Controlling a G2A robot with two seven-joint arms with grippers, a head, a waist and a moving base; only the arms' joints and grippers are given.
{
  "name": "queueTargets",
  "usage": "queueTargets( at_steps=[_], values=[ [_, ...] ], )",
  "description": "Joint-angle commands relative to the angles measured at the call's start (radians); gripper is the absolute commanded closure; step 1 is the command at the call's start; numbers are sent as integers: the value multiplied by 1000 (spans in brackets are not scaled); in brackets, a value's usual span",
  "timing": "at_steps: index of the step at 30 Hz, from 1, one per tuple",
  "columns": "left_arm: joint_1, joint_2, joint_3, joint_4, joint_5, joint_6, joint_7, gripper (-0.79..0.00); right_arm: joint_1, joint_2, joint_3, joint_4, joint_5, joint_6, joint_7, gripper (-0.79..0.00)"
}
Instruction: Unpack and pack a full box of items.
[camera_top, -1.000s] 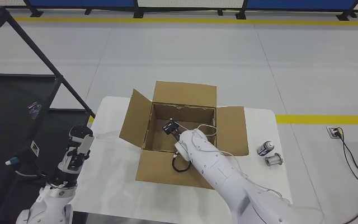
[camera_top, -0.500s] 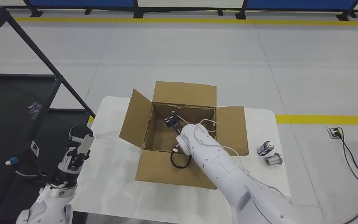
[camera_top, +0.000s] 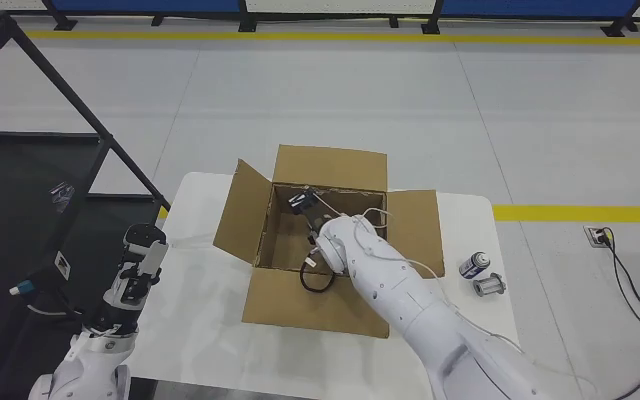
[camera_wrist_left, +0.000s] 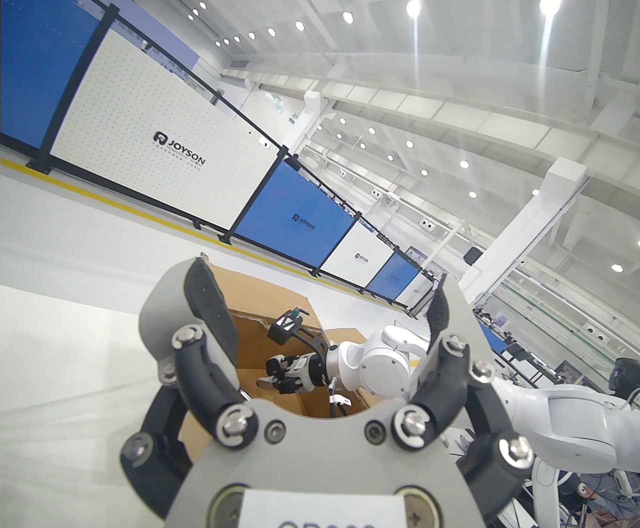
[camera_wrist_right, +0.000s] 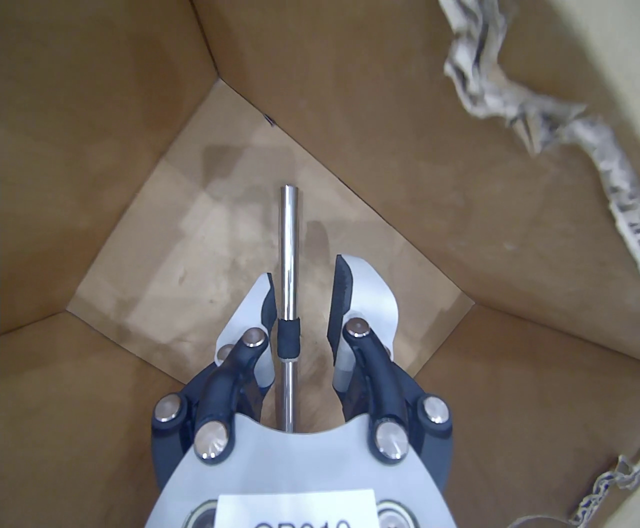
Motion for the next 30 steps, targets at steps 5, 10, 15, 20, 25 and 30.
queueTargets(
  at_steps=[5,10,15,20,25,30],
  values=[
    [0,0,0,0,0,0,0,-785,-137,100,94,-361,-135,64,129,-311],
    [0,0,0,0,0,0,0,-785,-337,197,243,-770,-311,46,284,-329],
    [0,0,0,0,0,0,0,-785,-521,256,404,-1097,-427,-14,386,-369],
    [0,0,0,0,0,0,0,-785,-675,292,569,-1352,-497,-48,459,-376],
    [0,0,0,0,0,0,0,-785,-815,318,779,-1556,-488,-76,519,-400],
    [0,0,0,0,0,0,0,-785,-931,336,1005,-1620,-413,-105,542,-785]
  ],
)
